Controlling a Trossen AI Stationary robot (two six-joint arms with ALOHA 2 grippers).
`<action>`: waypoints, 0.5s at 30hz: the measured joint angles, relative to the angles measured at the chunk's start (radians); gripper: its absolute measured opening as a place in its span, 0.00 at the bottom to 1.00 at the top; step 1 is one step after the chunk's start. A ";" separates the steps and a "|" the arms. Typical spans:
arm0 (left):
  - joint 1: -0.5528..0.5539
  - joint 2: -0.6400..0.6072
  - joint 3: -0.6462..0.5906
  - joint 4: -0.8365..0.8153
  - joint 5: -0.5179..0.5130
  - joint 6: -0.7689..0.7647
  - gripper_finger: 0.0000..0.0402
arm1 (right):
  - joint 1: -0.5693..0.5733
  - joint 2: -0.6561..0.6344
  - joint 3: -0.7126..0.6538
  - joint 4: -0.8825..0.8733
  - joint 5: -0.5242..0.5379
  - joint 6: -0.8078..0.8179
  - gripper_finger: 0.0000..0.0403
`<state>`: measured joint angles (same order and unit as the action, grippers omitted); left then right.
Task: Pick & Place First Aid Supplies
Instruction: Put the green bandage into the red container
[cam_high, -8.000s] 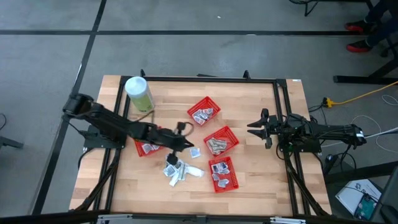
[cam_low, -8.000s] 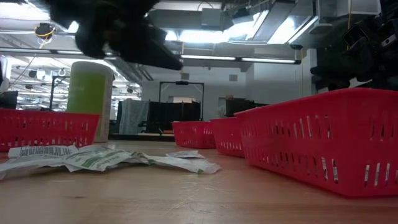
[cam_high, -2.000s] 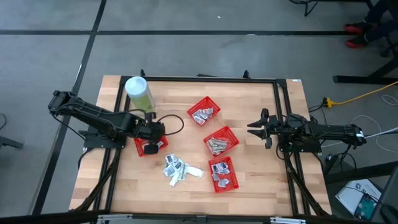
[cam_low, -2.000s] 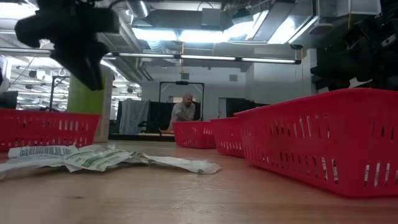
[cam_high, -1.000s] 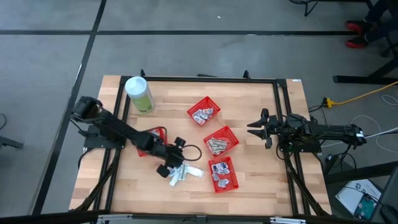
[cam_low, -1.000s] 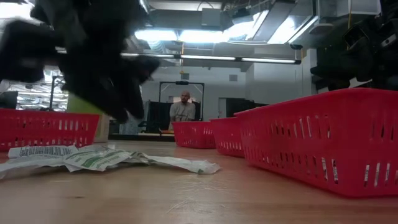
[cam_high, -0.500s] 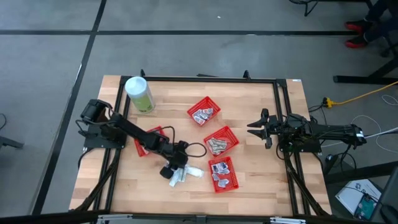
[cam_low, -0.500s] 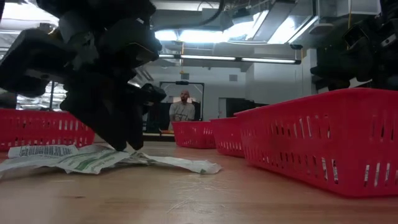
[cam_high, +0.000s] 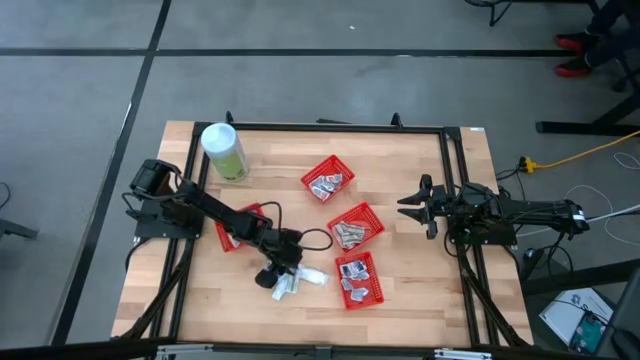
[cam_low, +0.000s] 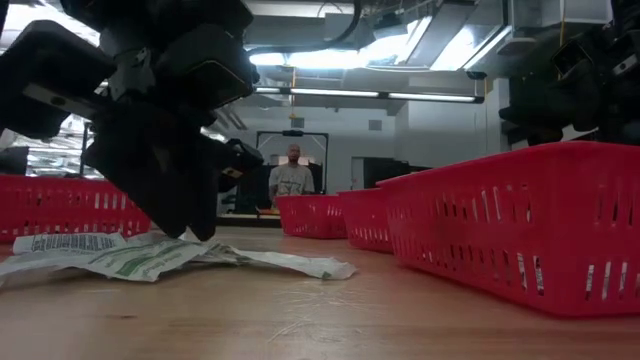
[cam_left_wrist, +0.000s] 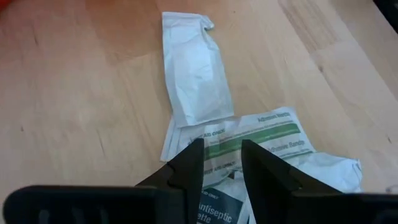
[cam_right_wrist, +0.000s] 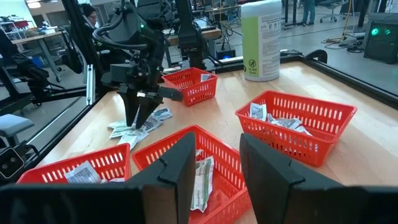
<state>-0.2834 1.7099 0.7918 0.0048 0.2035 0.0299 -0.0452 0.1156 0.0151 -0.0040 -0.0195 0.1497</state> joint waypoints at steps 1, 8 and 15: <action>-0.002 0.005 0.000 0.003 0.000 -0.001 0.25 | 0.000 0.000 0.000 0.000 0.000 0.000 0.31; -0.001 0.089 0.004 0.075 0.052 -0.028 0.20 | 0.000 0.000 0.000 0.000 0.000 0.000 0.31; 0.013 0.102 0.004 0.094 0.061 -0.030 0.12 | 0.000 0.000 0.000 0.000 0.000 0.000 0.31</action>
<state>-0.2703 1.8114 0.7956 0.0987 0.2645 -0.0001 -0.0453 0.1158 0.0151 -0.0044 -0.0193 0.1497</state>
